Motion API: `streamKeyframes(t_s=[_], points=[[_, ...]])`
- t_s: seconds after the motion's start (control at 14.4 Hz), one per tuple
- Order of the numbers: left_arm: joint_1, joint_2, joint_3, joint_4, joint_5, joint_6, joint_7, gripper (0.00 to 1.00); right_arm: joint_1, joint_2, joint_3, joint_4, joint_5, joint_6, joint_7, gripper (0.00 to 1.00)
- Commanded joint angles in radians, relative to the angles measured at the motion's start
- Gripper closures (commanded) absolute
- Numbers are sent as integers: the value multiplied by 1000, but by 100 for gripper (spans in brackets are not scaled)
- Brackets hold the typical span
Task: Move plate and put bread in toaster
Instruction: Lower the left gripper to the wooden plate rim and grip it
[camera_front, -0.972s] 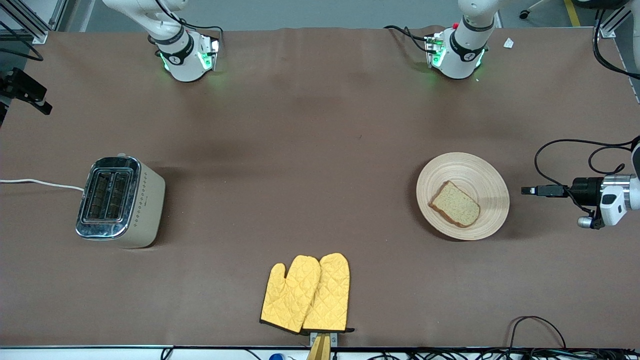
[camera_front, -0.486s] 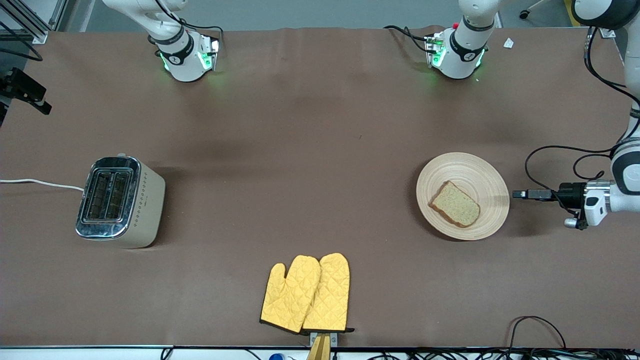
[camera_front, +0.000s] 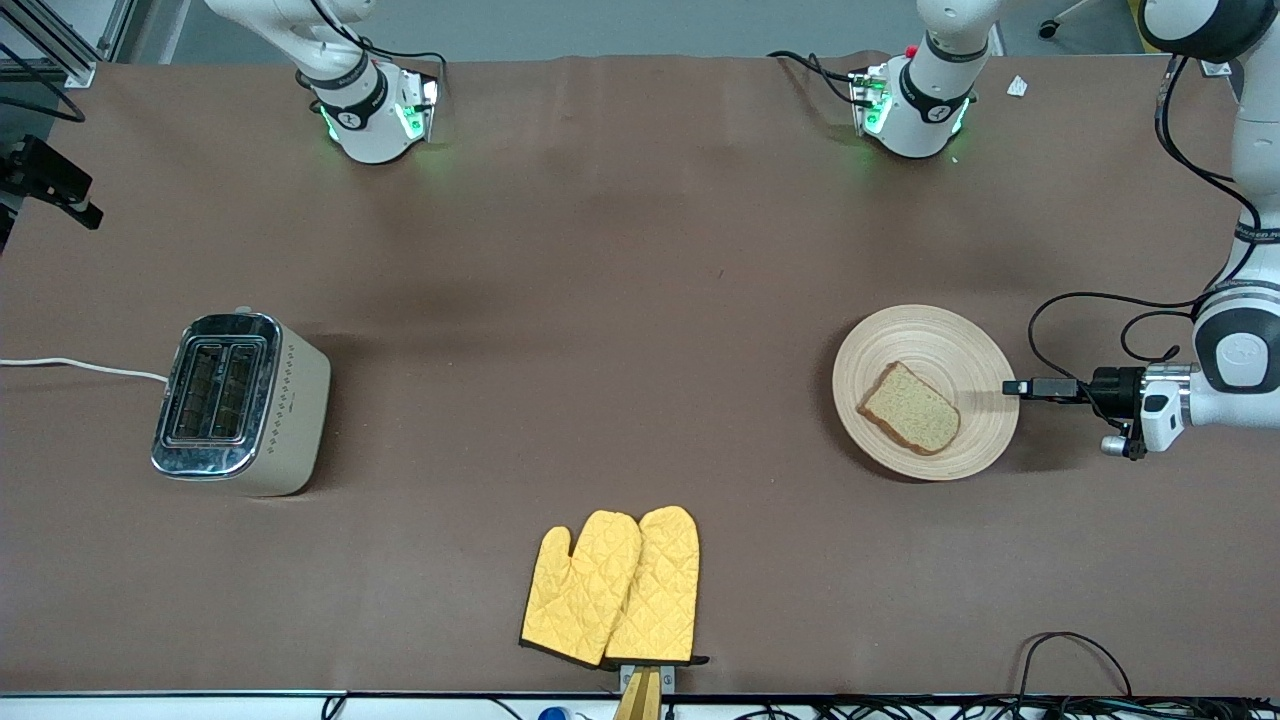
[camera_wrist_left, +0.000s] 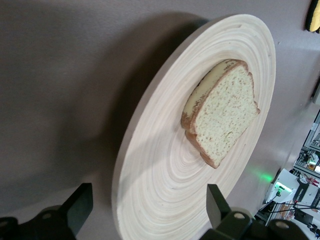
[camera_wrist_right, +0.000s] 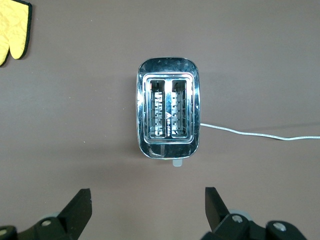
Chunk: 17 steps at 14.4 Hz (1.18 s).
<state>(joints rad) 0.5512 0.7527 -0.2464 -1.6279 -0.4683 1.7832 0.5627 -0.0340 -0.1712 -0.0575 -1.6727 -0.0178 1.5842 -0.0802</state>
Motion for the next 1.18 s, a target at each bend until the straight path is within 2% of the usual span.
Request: streamKeyframes(t_s=[0.0,0.14,0.49,0.56,0.69,0.9,1.04,1.11], points=[[-22,-7,-2,-32,-47,37,17,4,-14,-10,10,-13,16,7,-13,0],[-22,-3,-2,-35,-49,42,17,16,-15,-10,10,-13,16,2,-13,0],[-2,39,-2,-33,-70,35,32,20,-17,-10,10,-13,15,2,-15,0],[-1,37,-2,-33,-73,30,32,27,-15,-10,10,-13,15,0,-15,0],[1,39,-2,-29,-73,24,34,32,-15,-10,10,-13,13,3,-15,0],[7,39,-2,-24,-75,8,42,53,-17,-13,10,-13,13,8,-13,0],[16,57,-2,-23,-78,10,115,66,-15,-13,10,-13,13,13,-15,0],[27,74,-2,-10,-78,10,144,77,-18,-11,10,-15,13,13,-15,0]])
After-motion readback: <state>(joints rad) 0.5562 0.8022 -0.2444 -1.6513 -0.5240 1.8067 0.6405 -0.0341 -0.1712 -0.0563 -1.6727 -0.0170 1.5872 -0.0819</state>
